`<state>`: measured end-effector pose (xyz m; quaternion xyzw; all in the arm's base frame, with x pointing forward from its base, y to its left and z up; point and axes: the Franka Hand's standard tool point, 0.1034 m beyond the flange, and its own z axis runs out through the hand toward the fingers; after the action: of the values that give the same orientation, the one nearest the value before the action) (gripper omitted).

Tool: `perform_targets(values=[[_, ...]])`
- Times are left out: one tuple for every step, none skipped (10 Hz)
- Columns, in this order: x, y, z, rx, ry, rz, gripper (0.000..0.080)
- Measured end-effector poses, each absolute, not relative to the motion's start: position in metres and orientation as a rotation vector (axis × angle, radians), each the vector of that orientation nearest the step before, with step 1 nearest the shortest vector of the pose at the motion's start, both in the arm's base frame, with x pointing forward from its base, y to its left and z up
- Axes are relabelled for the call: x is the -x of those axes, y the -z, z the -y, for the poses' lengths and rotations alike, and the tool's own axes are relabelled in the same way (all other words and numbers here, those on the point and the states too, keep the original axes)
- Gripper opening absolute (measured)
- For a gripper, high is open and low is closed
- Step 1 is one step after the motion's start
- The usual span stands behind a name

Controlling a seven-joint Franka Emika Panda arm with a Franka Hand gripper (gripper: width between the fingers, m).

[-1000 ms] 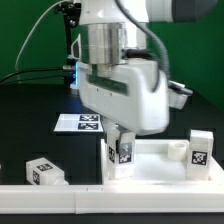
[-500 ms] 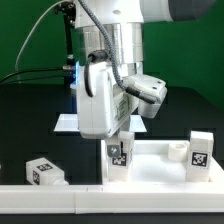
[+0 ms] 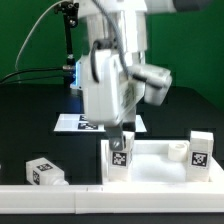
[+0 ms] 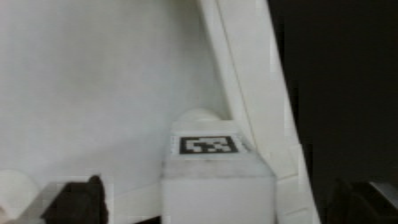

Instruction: Assemble square table

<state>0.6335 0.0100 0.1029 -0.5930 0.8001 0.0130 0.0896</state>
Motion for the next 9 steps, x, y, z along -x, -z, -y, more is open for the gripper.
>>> perform_targets(values=[[-0.631, -0.112, -0.015, 1.765, -0.058, -2.367, 0.0642], [-0.630, -0.105, -0.011, 1.765, -0.050, -2.377, 0.0642], [-0.629, -0.101, -0.011, 1.769, -0.052, -2.380, 0.0649], [-0.630, -0.102, -0.012, 1.770, -0.052, -2.380, 0.0649], [-0.629, -0.102, -0.013, 1.774, -0.053, -2.377, 0.0649], [-0.627, -0.106, -0.021, 1.791, -0.058, -2.360, 0.0649], [-0.612, -0.108, -0.034, 1.811, -0.072, -2.349, 0.0649], [-0.588, -0.108, -0.045, 1.827, -0.101, -2.349, 0.0649], [-0.572, -0.111, -0.052, 1.833, -0.120, -2.354, 0.0649]])
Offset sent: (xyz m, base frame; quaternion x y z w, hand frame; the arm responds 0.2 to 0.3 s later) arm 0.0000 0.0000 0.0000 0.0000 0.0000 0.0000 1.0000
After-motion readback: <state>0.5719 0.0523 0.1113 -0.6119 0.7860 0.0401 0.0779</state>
